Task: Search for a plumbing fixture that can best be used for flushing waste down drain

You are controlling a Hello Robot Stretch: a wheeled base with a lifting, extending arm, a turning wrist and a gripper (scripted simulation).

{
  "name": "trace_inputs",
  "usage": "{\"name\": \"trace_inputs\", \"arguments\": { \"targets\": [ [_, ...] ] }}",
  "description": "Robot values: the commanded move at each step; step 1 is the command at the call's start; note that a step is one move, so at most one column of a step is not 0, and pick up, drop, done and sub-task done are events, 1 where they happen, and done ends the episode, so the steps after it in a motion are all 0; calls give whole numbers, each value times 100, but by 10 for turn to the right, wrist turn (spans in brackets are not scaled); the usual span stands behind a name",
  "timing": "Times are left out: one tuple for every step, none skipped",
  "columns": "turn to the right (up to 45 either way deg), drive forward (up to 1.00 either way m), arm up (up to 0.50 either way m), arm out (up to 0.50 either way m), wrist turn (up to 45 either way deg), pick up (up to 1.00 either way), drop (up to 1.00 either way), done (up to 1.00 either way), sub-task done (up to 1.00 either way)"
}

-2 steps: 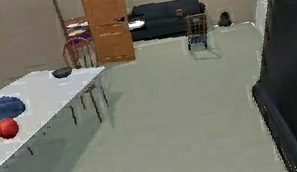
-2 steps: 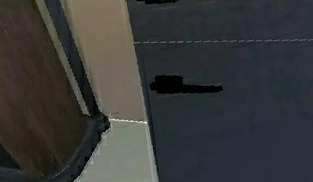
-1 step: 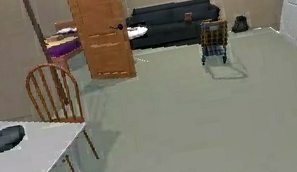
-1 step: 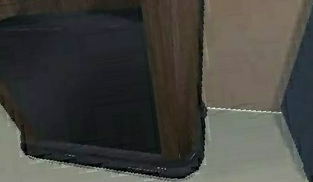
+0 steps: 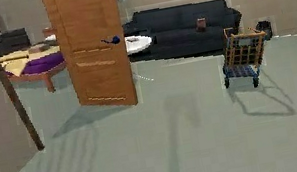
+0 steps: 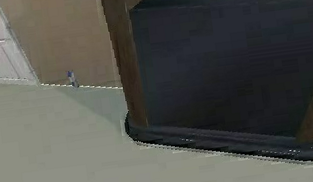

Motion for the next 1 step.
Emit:
{"name": "trace_inputs", "arguments": {
  "targets": [
    [-30,0,0,0,0,0,0,0,0]
  ]
}}
